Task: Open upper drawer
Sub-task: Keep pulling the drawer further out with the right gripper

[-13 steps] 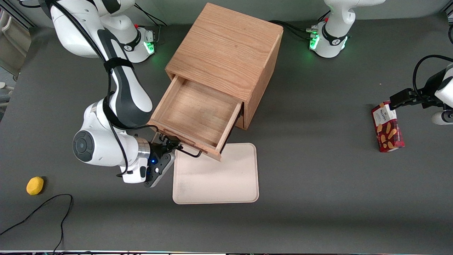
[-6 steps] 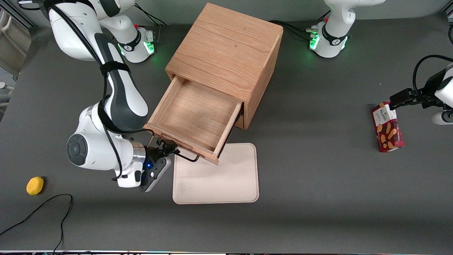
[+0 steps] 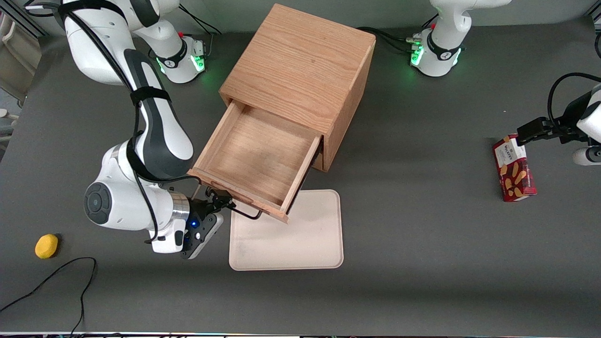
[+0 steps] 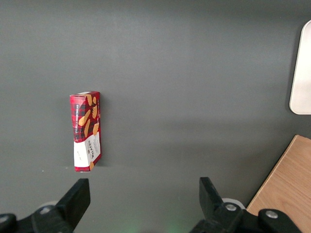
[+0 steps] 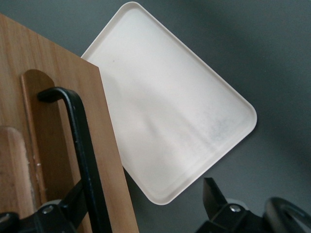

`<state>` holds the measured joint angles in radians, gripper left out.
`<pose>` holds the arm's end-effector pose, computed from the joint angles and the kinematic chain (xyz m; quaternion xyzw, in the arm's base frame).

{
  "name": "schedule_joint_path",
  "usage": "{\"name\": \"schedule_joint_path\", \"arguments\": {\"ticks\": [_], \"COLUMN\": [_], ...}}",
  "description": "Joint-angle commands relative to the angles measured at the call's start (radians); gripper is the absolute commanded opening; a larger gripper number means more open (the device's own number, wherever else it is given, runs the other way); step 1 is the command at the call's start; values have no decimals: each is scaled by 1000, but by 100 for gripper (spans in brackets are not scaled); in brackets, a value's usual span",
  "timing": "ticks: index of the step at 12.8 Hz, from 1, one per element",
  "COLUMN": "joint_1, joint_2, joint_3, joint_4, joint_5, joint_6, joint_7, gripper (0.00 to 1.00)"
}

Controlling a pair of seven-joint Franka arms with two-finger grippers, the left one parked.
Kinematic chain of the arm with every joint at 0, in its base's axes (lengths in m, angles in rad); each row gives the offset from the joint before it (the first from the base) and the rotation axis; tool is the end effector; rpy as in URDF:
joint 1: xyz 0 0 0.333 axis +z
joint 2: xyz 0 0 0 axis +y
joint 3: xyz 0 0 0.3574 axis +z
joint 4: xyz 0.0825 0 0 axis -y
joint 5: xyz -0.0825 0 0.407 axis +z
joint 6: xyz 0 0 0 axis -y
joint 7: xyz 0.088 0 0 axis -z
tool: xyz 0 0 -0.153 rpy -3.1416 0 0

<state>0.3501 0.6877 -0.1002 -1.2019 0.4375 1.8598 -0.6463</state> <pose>0.7463 0.2641 0.3615 -0.9092 -0.3772 -0.0216 0.1751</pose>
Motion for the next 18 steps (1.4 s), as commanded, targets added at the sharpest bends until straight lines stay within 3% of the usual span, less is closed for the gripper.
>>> {"name": "schedule_joint_path", "arguments": {"ticks": [1,18], "joint_1": [-23,-48], "joint_2": [26,73], "joint_3": [8,10], "joint_4": [51,97], "joint_5": [0,4], "joint_6": [-18,71], "joint_7": [-24,-29], "gripper": [100,100]}}
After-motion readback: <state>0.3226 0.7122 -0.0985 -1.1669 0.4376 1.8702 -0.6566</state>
